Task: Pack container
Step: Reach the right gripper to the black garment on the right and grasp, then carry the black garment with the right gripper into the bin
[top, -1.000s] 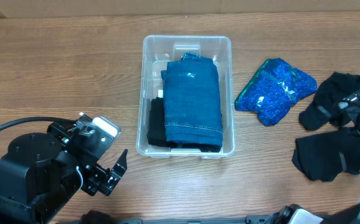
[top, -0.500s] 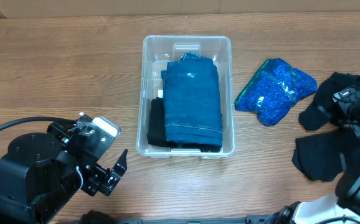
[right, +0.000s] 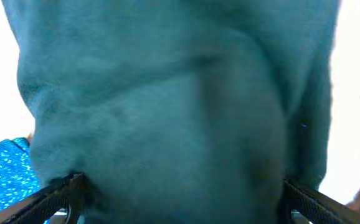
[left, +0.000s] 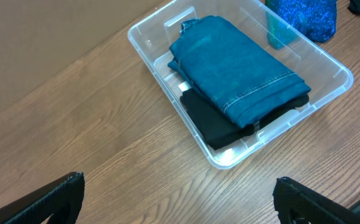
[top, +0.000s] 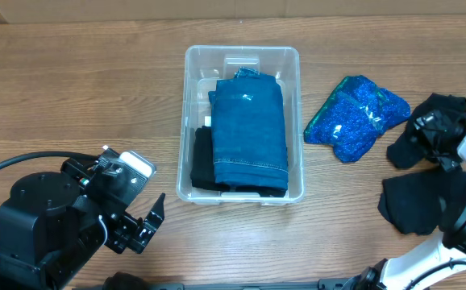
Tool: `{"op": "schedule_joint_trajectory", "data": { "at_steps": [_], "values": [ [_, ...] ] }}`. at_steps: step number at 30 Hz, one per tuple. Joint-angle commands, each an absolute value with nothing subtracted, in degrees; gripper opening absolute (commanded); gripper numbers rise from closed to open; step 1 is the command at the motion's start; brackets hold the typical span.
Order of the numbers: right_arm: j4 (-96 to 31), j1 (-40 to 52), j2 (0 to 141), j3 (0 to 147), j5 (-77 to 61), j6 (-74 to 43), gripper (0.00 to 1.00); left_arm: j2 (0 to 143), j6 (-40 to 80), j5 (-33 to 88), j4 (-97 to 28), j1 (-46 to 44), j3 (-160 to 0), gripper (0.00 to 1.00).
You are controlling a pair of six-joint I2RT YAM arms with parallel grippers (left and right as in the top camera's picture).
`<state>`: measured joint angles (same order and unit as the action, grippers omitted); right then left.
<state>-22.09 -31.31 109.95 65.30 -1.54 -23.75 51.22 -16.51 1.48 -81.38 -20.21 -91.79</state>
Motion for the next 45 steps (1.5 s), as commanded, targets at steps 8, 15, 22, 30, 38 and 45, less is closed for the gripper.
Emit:
{"op": "schedule_joint_trajectory", "data": {
  "at_steps": [8,15,22,30,38,45],
  "values": [
    [-20.16,-29.47,115.52,66.67,-5.28,-24.01,0.04,50.98,-15.64,1.08,-81.23,-19.86,-91.66,1.00],
    [-36.82,-33.21,111.72,82.08,-5.28,-21.15,0.04,50.98,-15.64,1.08,-81.23,-19.84,-91.66,1.00],
    [-46.54,-32.25,100.97,93.62,-5.87,-18.09,0.04,50.98,-15.66,1.08,-81.23,-19.84,-91.66,1.00],
    [-47.05,-21.43,89.38,93.65,-21.30,-11.44,0.04,50.98,-15.66,1.08,-81.23,-19.84,-91.66,1.00],
    [-49.06,1.10,87.99,93.62,-30.57,-5.78,0.04,50.98,-15.66,1.08,-81.23,-19.86,-91.66,1.00],
    [-49.41,18.85,90.00,93.56,-25.02,-14.26,0.04,50.98,-15.66,1.10,-81.23,-19.84,-91.66,1.00]
  ]
}}
